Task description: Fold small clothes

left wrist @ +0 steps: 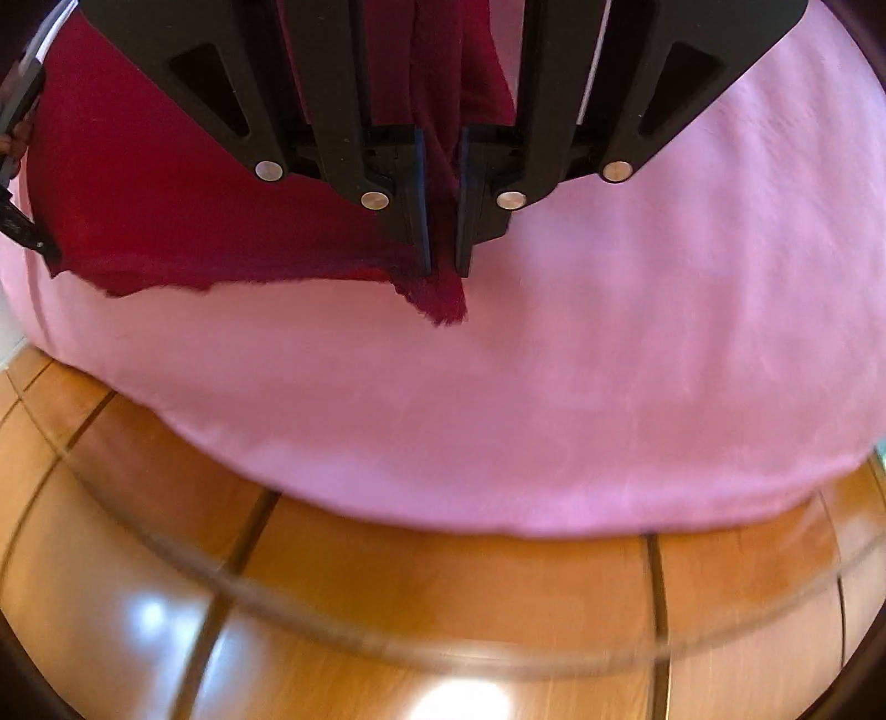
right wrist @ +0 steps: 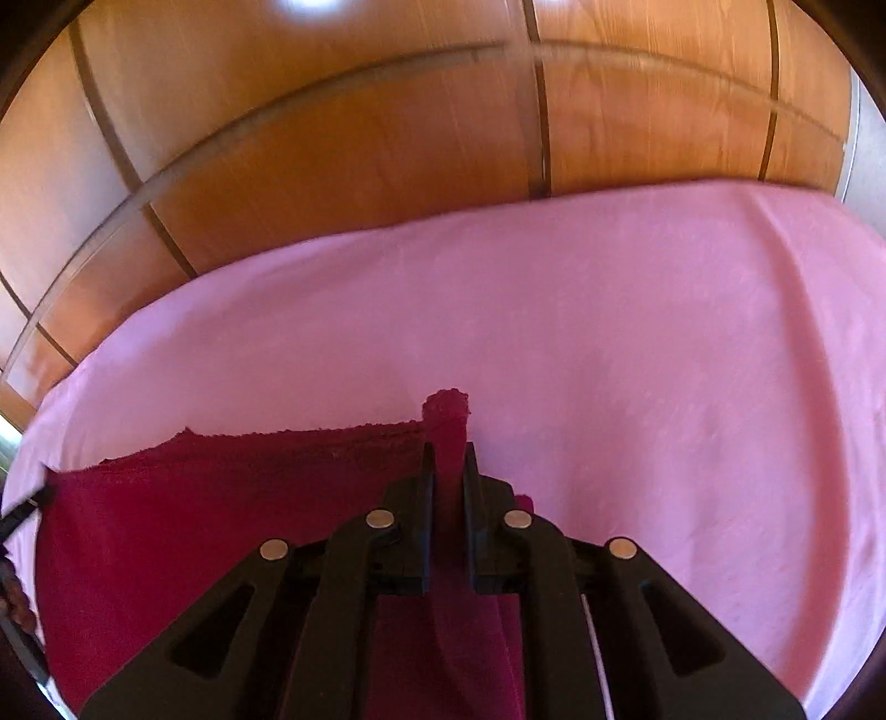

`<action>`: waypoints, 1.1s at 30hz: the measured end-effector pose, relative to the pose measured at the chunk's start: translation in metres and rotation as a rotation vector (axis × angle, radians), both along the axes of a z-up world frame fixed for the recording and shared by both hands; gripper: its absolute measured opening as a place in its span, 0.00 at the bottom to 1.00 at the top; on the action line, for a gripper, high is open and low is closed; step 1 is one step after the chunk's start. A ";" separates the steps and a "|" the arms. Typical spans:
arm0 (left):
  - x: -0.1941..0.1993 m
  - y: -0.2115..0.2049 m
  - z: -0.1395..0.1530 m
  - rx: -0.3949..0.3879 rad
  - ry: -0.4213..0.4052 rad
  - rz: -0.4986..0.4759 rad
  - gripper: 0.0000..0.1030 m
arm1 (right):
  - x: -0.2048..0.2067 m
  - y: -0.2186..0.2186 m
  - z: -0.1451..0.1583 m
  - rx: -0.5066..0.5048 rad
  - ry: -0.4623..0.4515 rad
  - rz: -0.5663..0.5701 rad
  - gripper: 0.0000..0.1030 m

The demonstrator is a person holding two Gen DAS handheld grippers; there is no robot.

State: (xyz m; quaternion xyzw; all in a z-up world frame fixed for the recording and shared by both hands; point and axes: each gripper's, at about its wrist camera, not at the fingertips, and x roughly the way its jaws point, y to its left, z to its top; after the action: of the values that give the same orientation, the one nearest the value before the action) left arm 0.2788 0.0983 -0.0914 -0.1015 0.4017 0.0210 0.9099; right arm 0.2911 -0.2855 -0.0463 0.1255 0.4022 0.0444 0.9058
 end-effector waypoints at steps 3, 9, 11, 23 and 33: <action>-0.014 0.013 0.007 -0.051 -0.025 0.025 0.19 | -0.018 -0.011 0.016 0.039 -0.052 0.024 0.44; -0.086 0.031 0.018 -0.142 -0.087 0.000 0.49 | -0.088 -0.035 0.020 0.088 -0.077 0.071 0.50; -0.116 0.036 0.012 -0.185 -0.086 -0.029 0.49 | -0.118 -0.048 0.014 0.142 -0.061 0.072 0.50; -0.240 0.024 -0.031 -0.329 -0.068 -0.177 0.49 | -0.221 -0.045 -0.021 0.282 0.005 0.133 0.47; -0.245 0.004 -0.035 -0.247 -0.102 -0.235 0.49 | -0.214 -0.027 -0.025 0.167 0.019 0.122 0.17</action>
State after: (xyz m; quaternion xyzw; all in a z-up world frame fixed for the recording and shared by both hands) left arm 0.0341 0.1020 -0.1268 -0.1657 0.3638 -0.1401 0.9059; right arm 0.0774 -0.3129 -0.0709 0.1762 0.4127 0.1316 0.8839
